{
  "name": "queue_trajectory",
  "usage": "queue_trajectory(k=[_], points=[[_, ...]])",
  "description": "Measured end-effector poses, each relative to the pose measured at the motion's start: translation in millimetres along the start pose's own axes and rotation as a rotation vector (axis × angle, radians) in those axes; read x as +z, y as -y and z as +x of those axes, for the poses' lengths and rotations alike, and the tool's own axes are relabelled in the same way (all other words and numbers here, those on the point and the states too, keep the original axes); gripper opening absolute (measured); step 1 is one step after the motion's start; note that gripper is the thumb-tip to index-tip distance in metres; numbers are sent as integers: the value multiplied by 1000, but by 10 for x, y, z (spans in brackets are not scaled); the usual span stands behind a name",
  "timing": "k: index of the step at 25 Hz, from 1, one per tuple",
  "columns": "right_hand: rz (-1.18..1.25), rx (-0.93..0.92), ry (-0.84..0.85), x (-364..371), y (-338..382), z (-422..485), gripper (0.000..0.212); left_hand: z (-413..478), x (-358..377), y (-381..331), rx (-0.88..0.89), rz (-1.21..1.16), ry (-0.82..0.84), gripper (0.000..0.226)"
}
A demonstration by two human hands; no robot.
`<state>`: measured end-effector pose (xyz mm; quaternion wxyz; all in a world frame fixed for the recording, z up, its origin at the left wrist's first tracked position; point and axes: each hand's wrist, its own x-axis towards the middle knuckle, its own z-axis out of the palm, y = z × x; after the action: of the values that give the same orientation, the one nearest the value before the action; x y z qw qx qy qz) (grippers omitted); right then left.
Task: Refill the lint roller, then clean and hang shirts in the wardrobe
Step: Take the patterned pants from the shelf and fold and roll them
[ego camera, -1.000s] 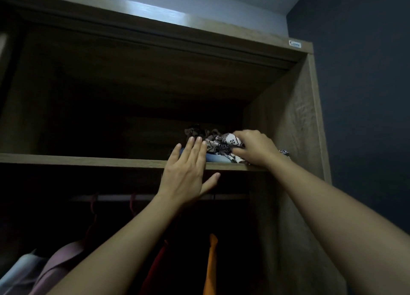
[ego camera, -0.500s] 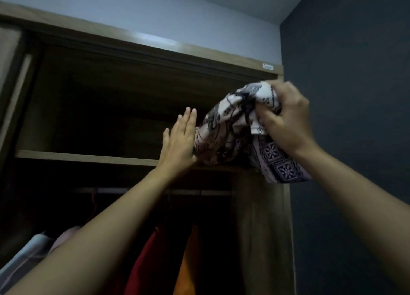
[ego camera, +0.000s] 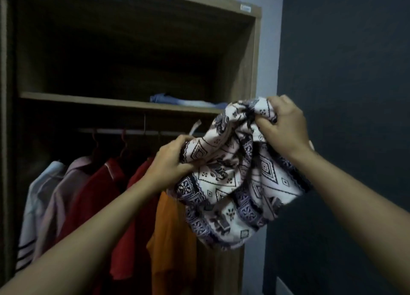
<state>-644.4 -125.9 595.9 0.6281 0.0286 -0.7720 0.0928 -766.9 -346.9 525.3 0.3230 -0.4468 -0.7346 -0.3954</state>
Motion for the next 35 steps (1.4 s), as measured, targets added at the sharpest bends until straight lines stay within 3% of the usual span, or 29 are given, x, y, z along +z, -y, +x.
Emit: queue_trajectory(k=[5,7,9,13,16,18,20,22,24,27,30,32,35], points=[[-199,76,416,120,-222,-851,31,-583,171,-47,-550,-168,-2,40],[-284,130,604,173,-221,-1135,40,-676,190,-64,-655,-179,-31,40],[-253,214,670,233,-101,-1383,48,-700,208,-155,-679,-154,-30,34],[173,175,632,287,379,-1920,54,-708,291,-398,-670,-50,11,28],[417,161,749,251,570,-2206,90,-732,326,-505,-661,-17,-2,24],[487,149,683,251,592,-2241,104,-749,305,-525,-674,-20,-14,24],[507,144,537,272,596,-2181,93,-800,273,-476,-724,-125,-3,33],[522,142,432,304,597,-2086,62,-867,213,-414,-802,-327,-33,40],[546,195,406,316,595,-2033,38,-962,161,-321,-844,-517,-70,33],[590,394,435,309,498,-2019,24,-1164,146,-229,-804,-737,12,27],[540,541,436,332,370,-2019,24,-1327,186,-128,-633,-379,157,19],[487,557,489,356,328,-2040,27,-1336,219,-63,-595,-149,131,11],[441,600,539,355,253,-2097,25,-1290,263,-20,-654,-255,134,14]])
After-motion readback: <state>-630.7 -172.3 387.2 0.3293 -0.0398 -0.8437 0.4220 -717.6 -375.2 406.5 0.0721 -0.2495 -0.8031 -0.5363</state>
